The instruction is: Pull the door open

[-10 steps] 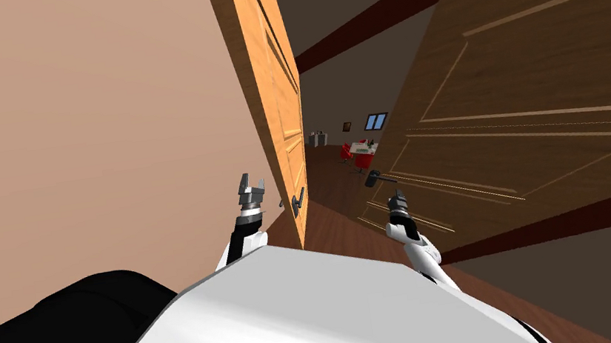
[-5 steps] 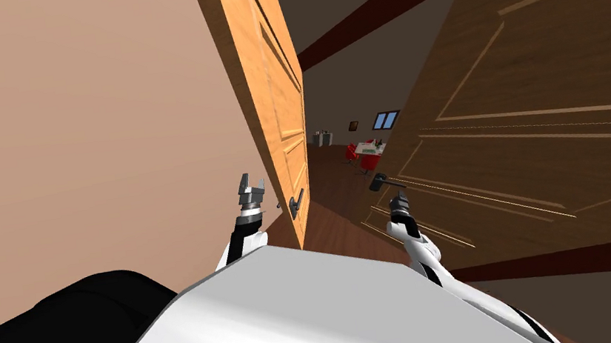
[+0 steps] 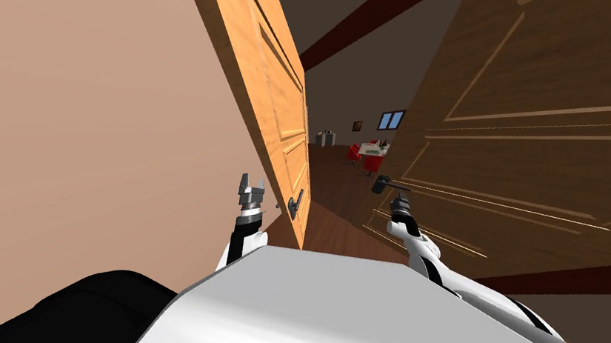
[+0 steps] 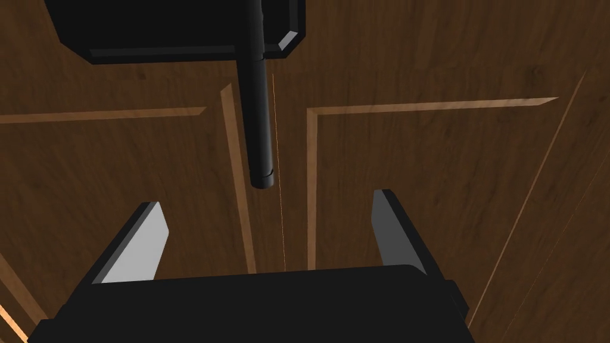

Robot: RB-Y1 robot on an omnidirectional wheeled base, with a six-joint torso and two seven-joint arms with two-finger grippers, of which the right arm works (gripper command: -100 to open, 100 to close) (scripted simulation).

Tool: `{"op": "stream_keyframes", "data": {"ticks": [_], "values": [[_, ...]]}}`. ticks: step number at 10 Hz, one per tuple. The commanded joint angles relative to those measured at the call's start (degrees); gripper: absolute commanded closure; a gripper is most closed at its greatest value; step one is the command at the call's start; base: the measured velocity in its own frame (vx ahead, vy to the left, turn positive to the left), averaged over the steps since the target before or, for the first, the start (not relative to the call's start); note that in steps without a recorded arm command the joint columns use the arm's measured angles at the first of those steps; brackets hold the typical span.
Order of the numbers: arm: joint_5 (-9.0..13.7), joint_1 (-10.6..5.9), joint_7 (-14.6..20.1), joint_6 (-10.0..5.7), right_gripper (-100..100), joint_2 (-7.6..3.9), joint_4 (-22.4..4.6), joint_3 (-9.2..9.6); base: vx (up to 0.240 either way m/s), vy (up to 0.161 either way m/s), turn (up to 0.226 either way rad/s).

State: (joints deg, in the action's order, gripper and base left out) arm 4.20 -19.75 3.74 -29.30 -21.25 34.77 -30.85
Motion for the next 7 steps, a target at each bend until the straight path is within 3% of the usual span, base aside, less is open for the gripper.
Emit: {"op": "stream_keyframes", "data": {"ticks": [1, 3, 4, 5, 7], "values": [[-0.03, -0.85, 0.06, 0.04, -100, -0.37, -1.61, -0.54, 0.029, -0.043, 0.06], [-0.07, -2.0, 0.12, 0.18, -100, -0.84, -3.83, -1.31, 0.033, -0.057, 0.091], [-0.06, -1.53, 0.09, 0.2, -100, -0.62, -2.94, -1.09, 0.015, -0.027, 0.018], [0.63, -1.64, -1.42, 0.05, -100, -0.83, -3.5, -3.16, 0.033, -0.102, 0.23], [1.44, -1.7, -3.24, -0.18, -100, -1.05, -4.06, -5.6, 0.062, -0.166, 0.279]]}}
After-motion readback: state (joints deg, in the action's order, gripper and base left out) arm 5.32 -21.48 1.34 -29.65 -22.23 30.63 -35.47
